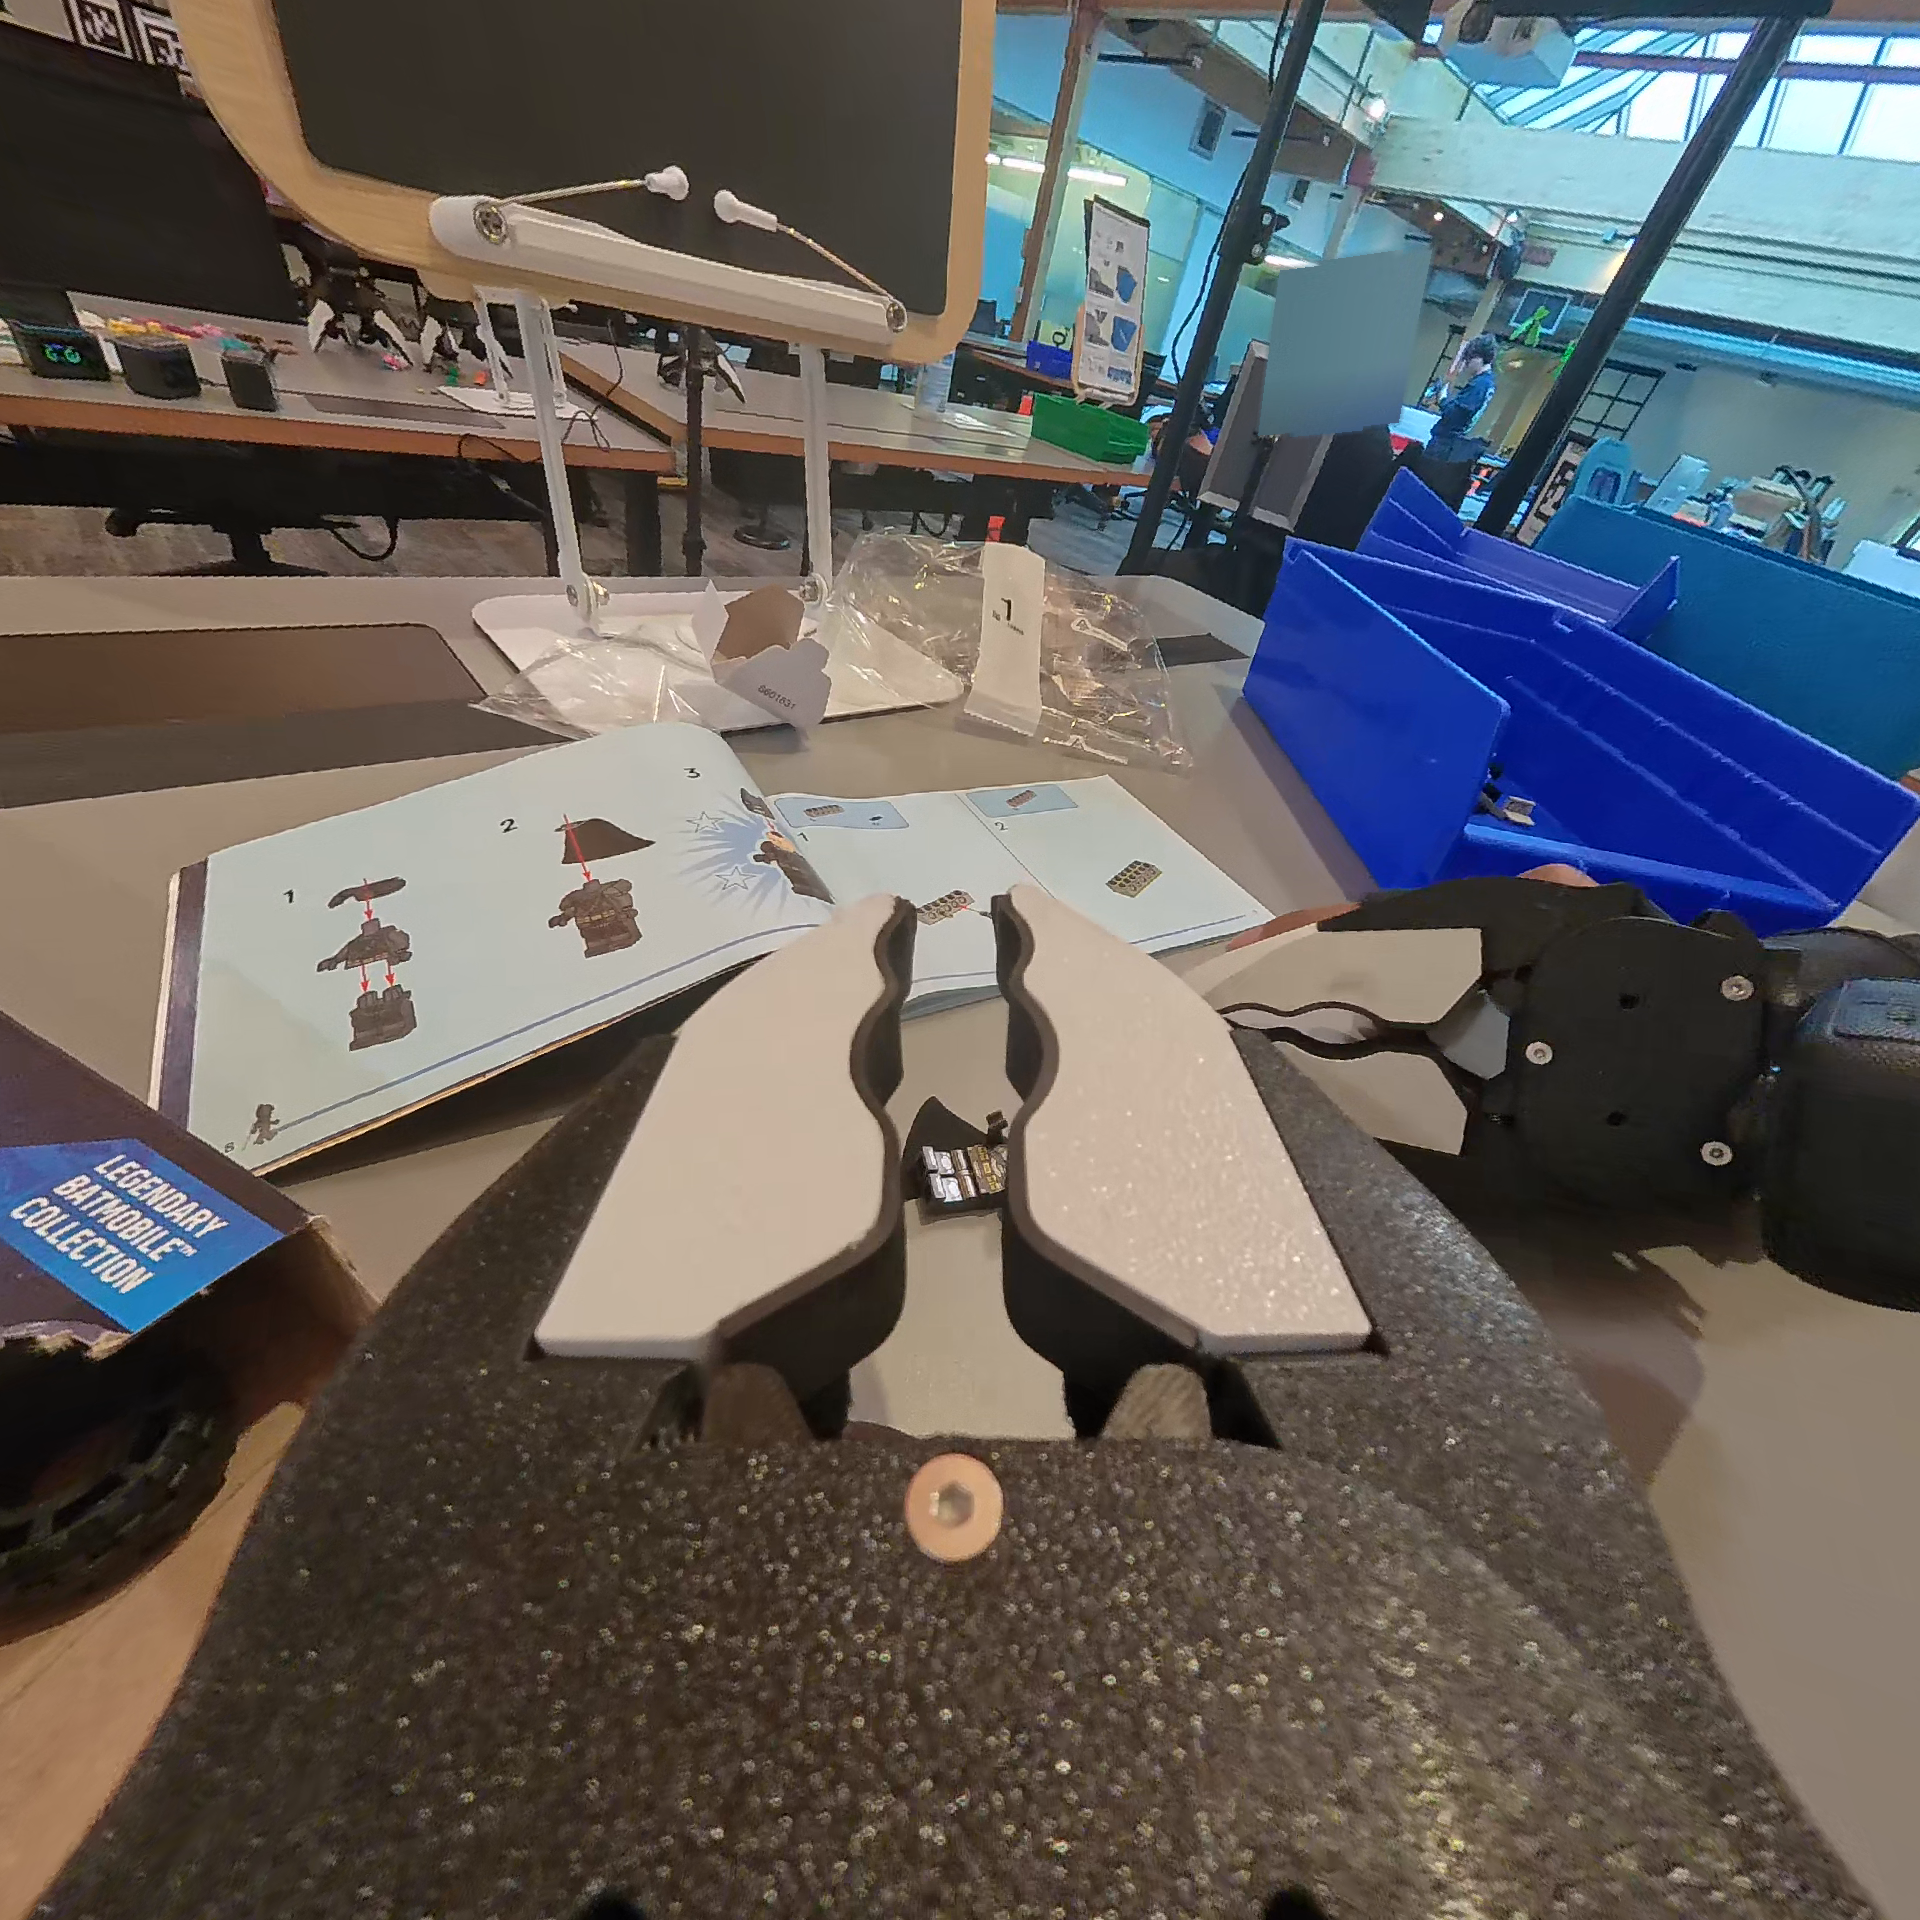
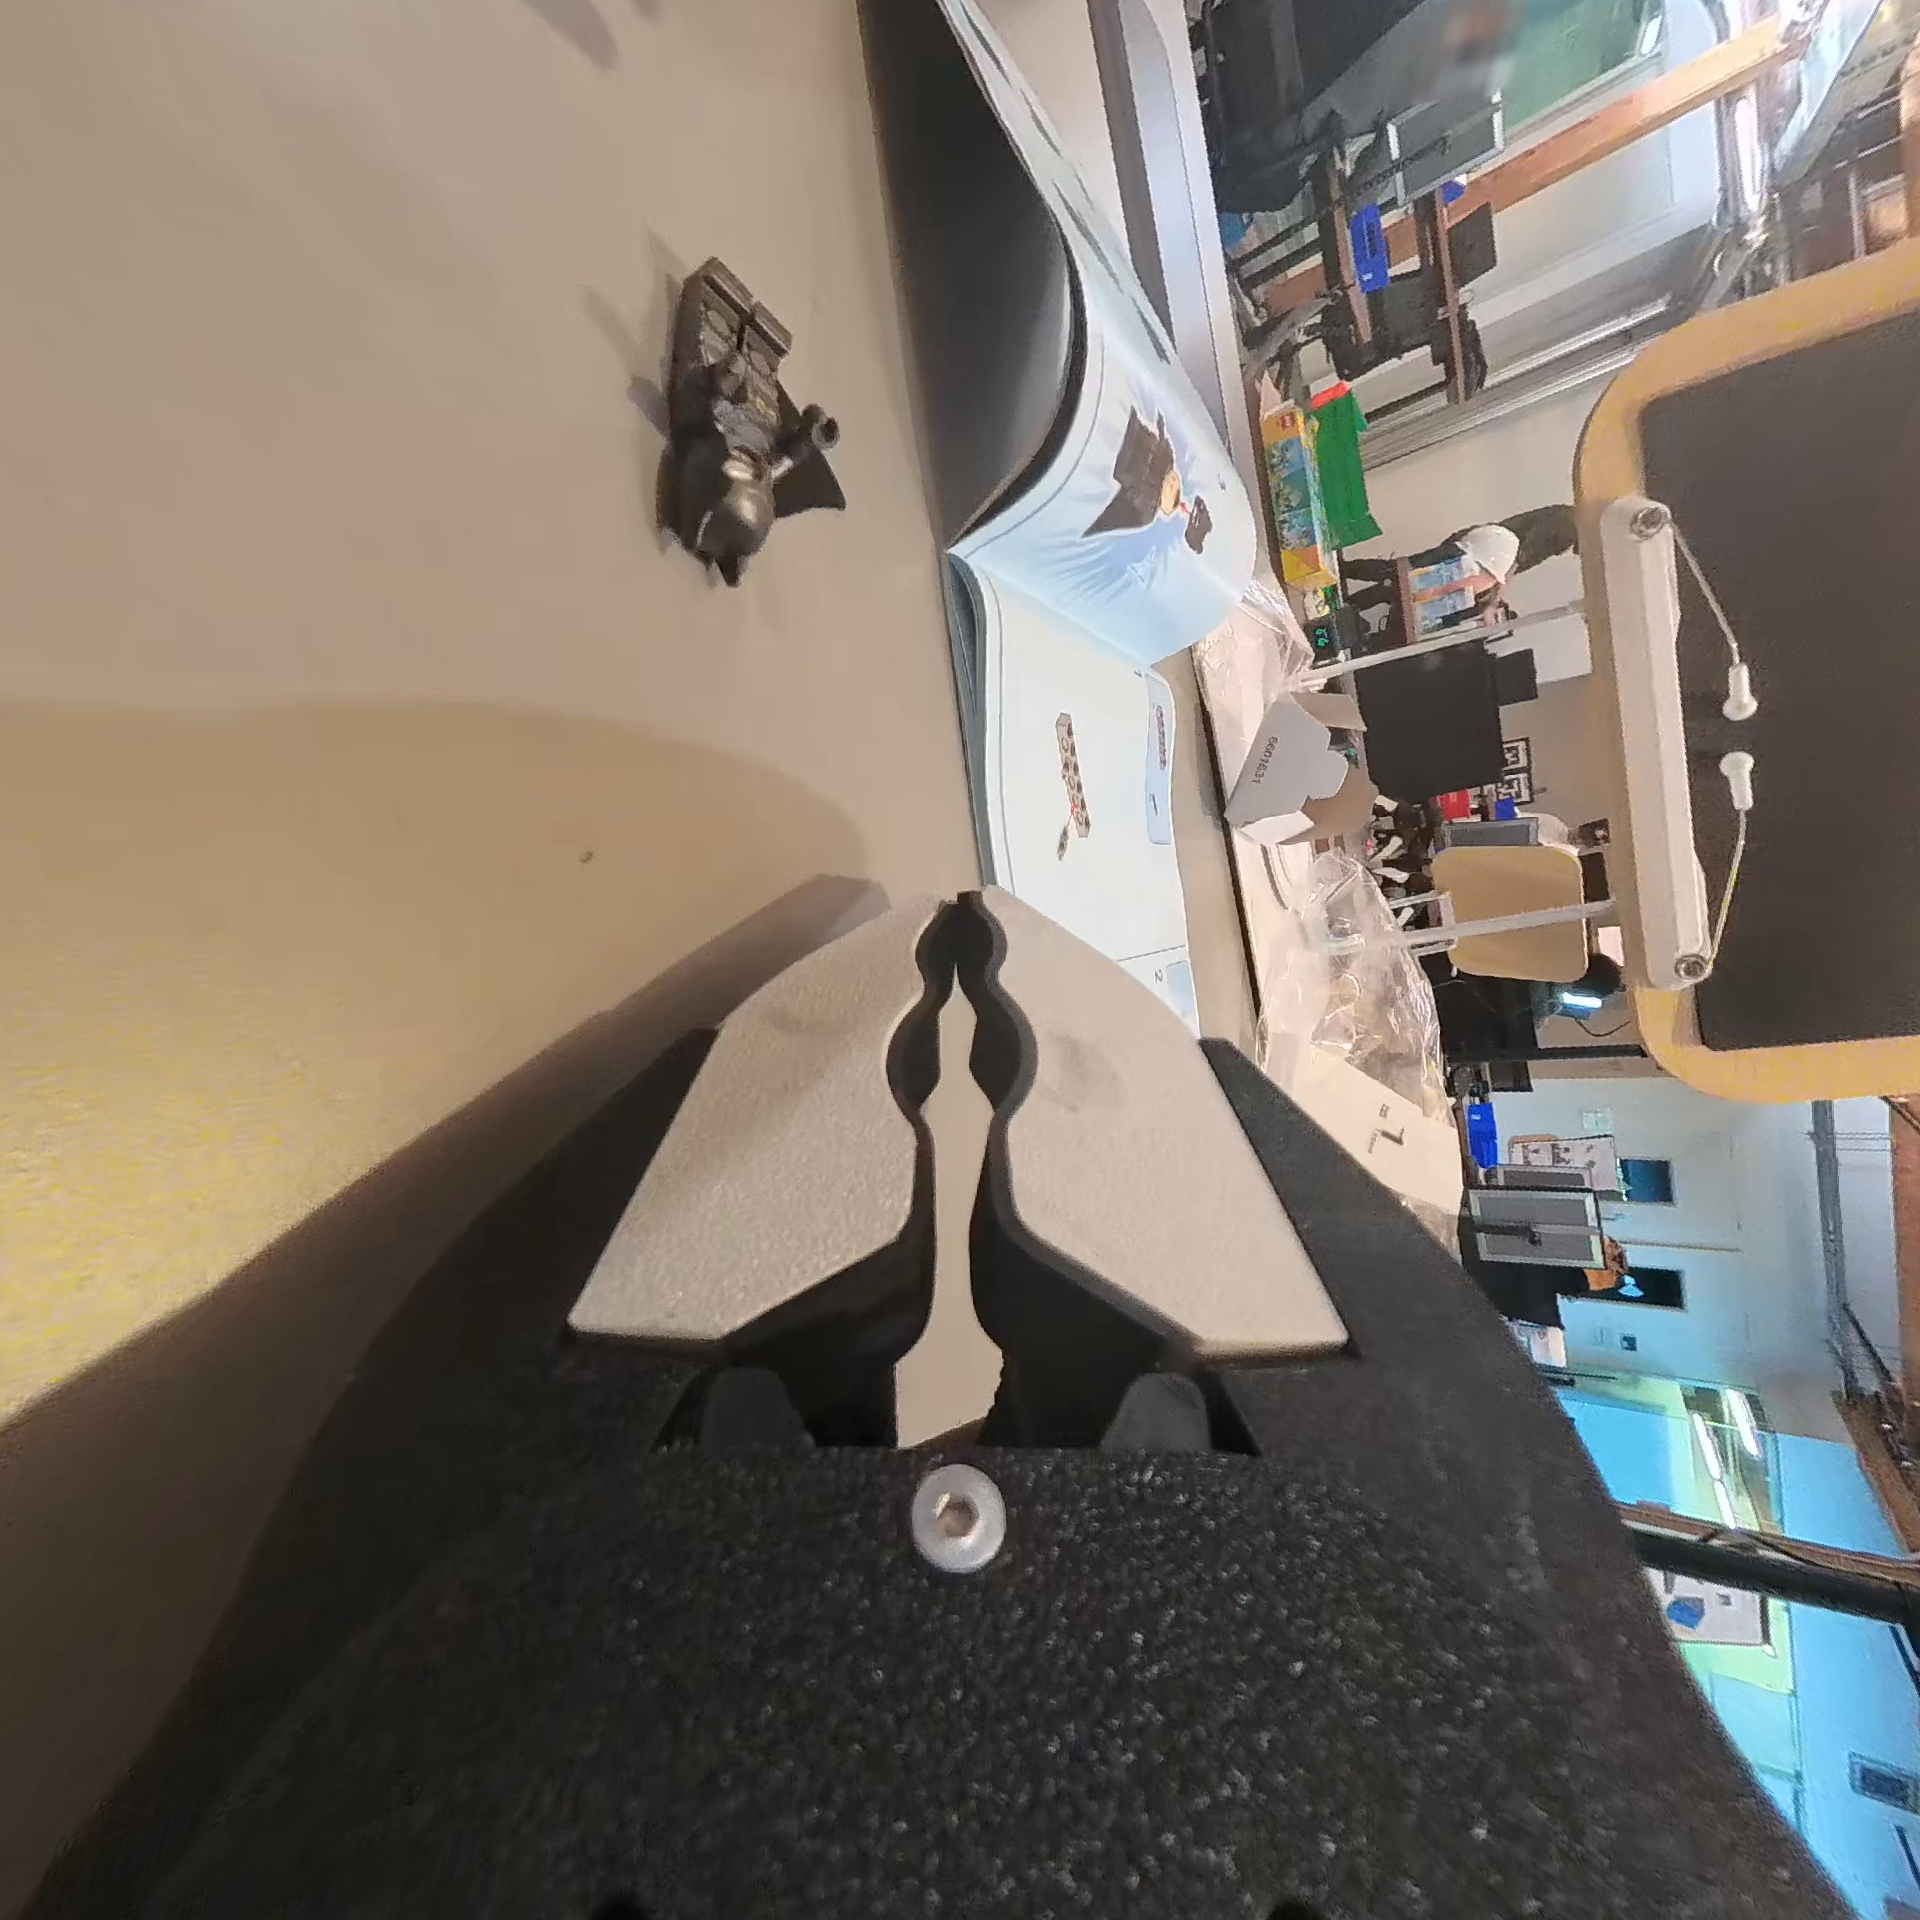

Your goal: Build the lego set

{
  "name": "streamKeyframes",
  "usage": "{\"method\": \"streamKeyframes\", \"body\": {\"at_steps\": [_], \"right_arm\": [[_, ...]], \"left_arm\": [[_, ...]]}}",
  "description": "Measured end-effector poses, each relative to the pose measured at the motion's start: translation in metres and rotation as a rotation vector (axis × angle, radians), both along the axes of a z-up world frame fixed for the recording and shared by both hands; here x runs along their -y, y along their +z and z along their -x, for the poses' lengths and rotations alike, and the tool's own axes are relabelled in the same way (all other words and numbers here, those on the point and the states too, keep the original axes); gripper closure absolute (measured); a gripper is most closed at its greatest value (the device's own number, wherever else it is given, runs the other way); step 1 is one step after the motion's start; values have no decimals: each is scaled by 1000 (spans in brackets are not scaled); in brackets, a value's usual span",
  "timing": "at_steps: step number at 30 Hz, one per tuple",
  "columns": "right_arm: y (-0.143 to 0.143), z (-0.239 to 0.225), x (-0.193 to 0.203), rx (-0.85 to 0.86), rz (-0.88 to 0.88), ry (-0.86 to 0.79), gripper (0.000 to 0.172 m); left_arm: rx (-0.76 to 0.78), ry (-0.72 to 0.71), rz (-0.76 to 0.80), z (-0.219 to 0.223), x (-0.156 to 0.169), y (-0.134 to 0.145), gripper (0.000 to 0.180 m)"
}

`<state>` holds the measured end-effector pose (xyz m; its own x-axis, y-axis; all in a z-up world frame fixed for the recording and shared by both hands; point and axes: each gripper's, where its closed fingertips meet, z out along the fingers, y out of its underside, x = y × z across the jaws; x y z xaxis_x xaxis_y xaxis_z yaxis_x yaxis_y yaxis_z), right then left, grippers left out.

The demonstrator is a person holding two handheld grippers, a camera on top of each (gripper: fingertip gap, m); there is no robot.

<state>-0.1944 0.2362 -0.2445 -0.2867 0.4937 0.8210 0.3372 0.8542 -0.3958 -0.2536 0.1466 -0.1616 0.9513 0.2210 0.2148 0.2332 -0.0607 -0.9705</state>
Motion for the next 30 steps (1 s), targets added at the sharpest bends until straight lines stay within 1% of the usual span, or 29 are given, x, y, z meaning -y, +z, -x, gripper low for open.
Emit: {"method": "streamKeyframes", "body": {"at_steps": [5, 17, 30], "right_arm": [[0, 0, 1, -1, 8, 14, 172], [0, 1, 5, -10, -10, 69, 172], [0, 2, 5, -14, -20, 76, 172]], "left_arm": [[13, -1, 13, 1, -2, -2, 165], [66, -6, -17, 6, 1, -1, 165], [-23, -2, 49, -1, -1, -5, 165]]}}
